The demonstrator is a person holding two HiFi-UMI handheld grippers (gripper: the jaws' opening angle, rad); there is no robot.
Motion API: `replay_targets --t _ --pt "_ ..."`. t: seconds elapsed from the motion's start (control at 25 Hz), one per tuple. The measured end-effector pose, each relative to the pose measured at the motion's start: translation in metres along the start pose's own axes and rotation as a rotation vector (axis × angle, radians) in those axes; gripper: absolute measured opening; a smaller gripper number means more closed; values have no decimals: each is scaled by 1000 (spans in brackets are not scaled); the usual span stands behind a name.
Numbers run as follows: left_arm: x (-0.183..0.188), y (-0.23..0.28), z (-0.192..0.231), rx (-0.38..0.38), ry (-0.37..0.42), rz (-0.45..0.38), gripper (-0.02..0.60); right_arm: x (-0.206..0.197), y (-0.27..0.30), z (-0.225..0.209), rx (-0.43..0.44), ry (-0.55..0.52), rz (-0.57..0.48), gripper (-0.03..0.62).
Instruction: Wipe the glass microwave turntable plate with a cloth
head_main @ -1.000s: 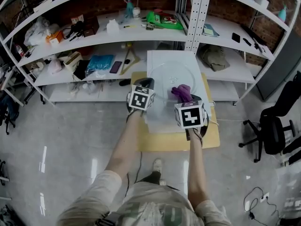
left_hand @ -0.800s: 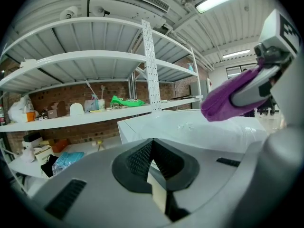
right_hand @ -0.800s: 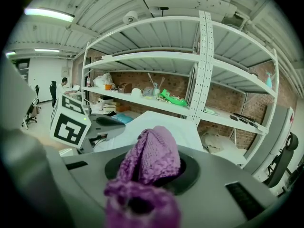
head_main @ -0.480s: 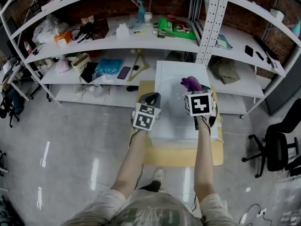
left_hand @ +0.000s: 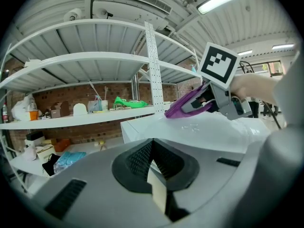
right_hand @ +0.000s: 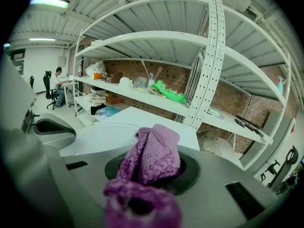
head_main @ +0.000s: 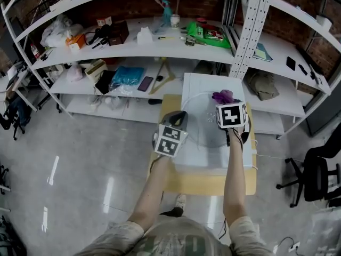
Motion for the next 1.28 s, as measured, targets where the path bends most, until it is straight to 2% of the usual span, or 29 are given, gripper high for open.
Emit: replay_targets --t 0.44,0.64,0.84,1.28 --pt "0 3 4 6 5 16 0 -19 -57 23 -7 -20 -2 54" --pt "0 4 1 5 2 27 0 -53 -93 45 -11 -58 21 54" --pt "-1 5 5 10 -5 29 0 -68 -128 61 2 -56 3 54" --pt "-2 1 3 24 -14 15 0 -83 -143 68 12 -74 -3 54"
Point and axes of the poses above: the fingertips, and each gripper's own axes: y forward along the fingers, z to its left, x out of its top, the point moved 6 cm from there along -y, backward along the fingers, and after that the axes turned 2 degrees about -z, right-handed, at the moved point
